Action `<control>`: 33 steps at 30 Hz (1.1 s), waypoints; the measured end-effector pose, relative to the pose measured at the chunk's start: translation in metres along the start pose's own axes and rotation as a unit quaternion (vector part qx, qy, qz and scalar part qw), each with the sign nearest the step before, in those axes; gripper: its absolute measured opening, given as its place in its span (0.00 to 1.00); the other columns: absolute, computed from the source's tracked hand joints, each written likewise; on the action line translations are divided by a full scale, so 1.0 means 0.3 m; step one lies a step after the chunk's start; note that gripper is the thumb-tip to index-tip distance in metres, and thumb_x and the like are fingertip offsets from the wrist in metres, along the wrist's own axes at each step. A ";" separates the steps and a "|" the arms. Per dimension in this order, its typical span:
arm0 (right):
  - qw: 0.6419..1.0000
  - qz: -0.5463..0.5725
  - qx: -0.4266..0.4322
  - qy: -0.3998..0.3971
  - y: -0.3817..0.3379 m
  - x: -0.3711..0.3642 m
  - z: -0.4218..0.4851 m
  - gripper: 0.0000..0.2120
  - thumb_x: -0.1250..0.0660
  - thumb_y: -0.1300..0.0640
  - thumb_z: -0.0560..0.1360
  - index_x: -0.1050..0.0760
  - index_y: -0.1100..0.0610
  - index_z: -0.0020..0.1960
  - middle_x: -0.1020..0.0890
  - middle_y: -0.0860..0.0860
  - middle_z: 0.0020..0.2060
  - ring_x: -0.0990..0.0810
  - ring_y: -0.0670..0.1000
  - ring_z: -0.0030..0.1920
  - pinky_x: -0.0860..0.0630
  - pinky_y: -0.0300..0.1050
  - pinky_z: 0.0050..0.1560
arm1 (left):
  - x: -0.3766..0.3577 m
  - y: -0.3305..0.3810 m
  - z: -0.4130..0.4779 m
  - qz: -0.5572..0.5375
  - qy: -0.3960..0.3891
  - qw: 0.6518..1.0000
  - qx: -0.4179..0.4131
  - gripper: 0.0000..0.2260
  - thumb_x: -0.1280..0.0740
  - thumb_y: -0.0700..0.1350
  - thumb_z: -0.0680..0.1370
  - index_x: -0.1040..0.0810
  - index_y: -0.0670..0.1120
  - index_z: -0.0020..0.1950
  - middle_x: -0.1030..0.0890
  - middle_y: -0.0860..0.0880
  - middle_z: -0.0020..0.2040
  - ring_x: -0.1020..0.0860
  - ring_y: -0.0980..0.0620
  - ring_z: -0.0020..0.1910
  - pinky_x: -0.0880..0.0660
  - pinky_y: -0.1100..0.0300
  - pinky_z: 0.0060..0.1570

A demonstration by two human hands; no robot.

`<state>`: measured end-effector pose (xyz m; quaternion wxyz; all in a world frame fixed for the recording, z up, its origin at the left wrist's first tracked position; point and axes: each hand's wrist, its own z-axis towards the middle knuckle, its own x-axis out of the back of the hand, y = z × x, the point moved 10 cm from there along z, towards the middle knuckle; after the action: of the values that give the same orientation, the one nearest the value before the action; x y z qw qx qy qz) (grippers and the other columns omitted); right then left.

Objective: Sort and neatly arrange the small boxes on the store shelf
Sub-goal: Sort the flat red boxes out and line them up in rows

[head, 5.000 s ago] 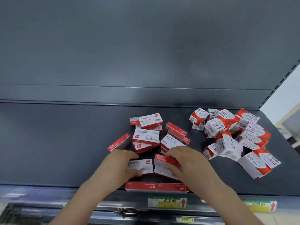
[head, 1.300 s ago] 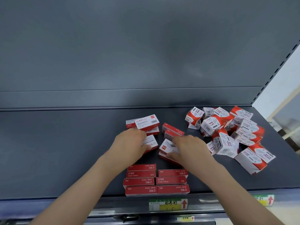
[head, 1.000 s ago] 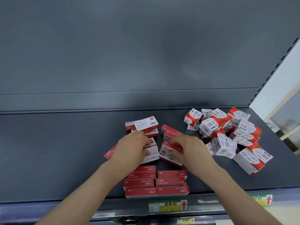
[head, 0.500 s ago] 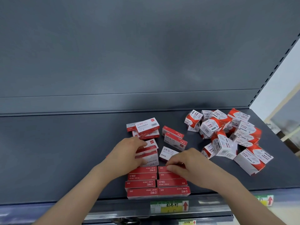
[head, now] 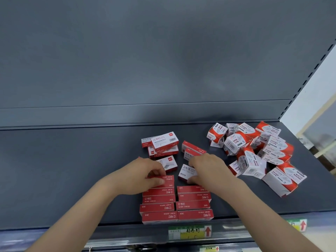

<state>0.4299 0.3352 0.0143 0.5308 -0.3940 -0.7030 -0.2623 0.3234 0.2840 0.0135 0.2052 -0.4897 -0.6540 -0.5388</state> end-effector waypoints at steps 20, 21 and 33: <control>0.983 0.120 0.024 0.136 0.016 0.146 -0.036 0.15 0.36 0.47 0.75 0.27 0.53 0.59 0.21 0.49 0.55 0.23 0.49 0.54 0.25 0.44 0.56 | 0.072 -0.050 0.110 0.197 0.122 0.966 0.117 0.19 0.32 0.56 0.73 0.23 0.48 0.59 0.20 0.50 0.57 0.23 0.51 0.54 0.29 0.59 0.54; 0.982 0.103 0.005 0.157 0.031 0.160 -0.024 0.19 0.36 0.46 0.75 0.30 0.53 0.63 0.24 0.50 0.59 0.25 0.49 0.58 0.27 0.43 0.57 | 0.076 -0.054 0.111 0.182 0.127 0.968 0.116 0.19 0.30 0.55 0.72 0.23 0.48 0.59 0.20 0.50 0.57 0.23 0.51 0.55 0.28 0.59 0.54; 0.997 0.073 -0.003 0.016 0.080 0.041 0.094 0.15 0.33 0.51 0.72 0.26 0.56 0.56 0.21 0.53 0.52 0.22 0.53 0.50 0.23 0.48 0.50 | 0.088 -0.039 0.074 0.070 0.076 0.993 0.047 0.13 0.33 0.54 0.74 0.19 0.50 0.55 0.19 0.54 0.53 0.23 0.56 0.49 0.25 0.62 0.48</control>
<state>0.4330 0.3740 0.0164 0.5585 -0.4418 -0.6630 -0.2309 0.3076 0.3158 0.0212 0.3147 -0.4818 -0.6251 -0.5274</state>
